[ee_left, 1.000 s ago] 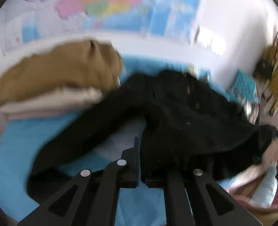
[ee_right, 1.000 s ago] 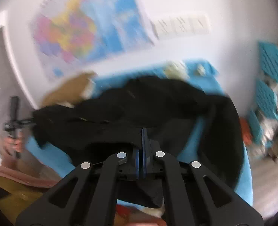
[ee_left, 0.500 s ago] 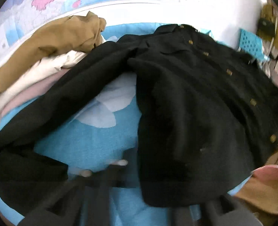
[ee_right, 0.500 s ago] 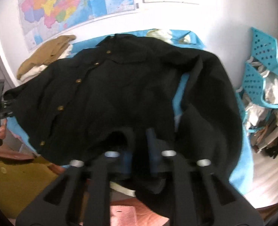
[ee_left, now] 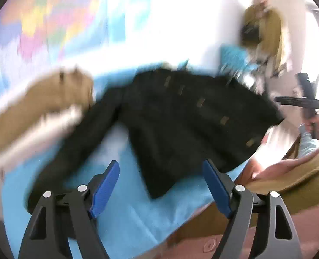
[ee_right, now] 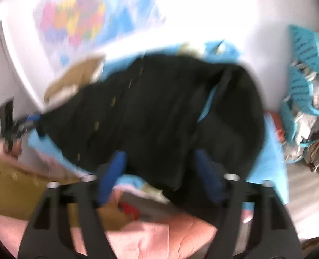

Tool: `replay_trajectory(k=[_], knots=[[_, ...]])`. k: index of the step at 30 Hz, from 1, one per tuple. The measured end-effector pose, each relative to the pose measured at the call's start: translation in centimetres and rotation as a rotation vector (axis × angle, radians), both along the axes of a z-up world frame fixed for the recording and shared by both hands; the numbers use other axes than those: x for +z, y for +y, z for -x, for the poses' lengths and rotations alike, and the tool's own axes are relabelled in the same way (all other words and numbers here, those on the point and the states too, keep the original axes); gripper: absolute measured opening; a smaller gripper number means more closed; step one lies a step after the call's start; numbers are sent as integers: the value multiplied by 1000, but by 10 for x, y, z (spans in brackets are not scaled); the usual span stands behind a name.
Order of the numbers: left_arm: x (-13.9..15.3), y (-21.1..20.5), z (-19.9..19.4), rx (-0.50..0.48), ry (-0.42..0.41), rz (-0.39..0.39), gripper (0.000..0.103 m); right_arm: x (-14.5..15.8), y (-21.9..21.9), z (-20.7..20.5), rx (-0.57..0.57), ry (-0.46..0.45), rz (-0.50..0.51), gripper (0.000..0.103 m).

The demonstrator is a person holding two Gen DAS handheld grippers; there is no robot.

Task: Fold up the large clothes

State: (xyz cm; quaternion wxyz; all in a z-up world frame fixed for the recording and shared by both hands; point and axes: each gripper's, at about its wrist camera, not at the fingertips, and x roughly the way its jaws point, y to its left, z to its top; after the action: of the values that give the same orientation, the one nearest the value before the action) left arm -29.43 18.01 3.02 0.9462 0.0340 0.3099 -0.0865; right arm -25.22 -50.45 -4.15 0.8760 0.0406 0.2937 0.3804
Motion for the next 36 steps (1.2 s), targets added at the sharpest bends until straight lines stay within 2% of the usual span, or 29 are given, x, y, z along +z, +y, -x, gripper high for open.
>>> replay_trajectory(k=[2, 3, 5, 8, 10, 13, 14, 15, 16, 17, 18, 20, 23, 28, 30, 33, 36], knots=[[13, 5, 6, 0, -52, 30, 86, 2, -18, -15, -54, 33, -77, 81], [17, 5, 1, 14, -65, 17, 86, 1, -24, -24, -94, 57, -94, 81], [17, 1, -14, 36, -44, -17, 87, -9, -30, -51, -201, 138, -67, 85], [8, -14, -54, 38, 7, -46, 87, -26, -28, -79, -221, 218, -67, 90], [2, -24, -81, 13, 38, -45, 87, -38, -26, -95, -171, 291, -129, 90], [-6, -35, -106, -14, 57, -41, 87, -48, -22, -108, -157, 315, -125, 82], [-8, -40, -119, -35, 70, -28, 87, -48, -20, -112, -150, 320, -129, 67], [-10, -43, -129, -41, 79, -27, 87, -48, -19, -116, -138, 325, -129, 42], [-11, -46, -136, -46, 88, -29, 87, -46, -22, -117, -129, 326, -123, 27], [-13, -50, -147, -56, 103, -33, 87, -42, -23, -120, -128, 318, -110, 5], [-15, -54, -155, -64, 113, -33, 87, -39, -26, -121, -134, 309, -104, 6], [-17, -60, -172, -86, 131, -27, 87, -23, -31, -124, -153, 276, -88, 5], [-19, -69, -191, -119, 146, -24, 87, 9, -42, -127, -158, 233, -135, 5], [-14, -83, -214, -184, 143, -7, 87, 91, -40, -122, -119, 92, -185, 5], [-10, -86, -220, -213, 138, 14, 87, 125, -20, -116, -73, 20, -151, 5], [-4, -87, -231, -245, 139, 63, 87, 172, 34, -109, 81, -65, -96, 5], [3, -81, -236, -266, 129, 127, 87, 187, 93, -113, 219, -89, -45, 5]])
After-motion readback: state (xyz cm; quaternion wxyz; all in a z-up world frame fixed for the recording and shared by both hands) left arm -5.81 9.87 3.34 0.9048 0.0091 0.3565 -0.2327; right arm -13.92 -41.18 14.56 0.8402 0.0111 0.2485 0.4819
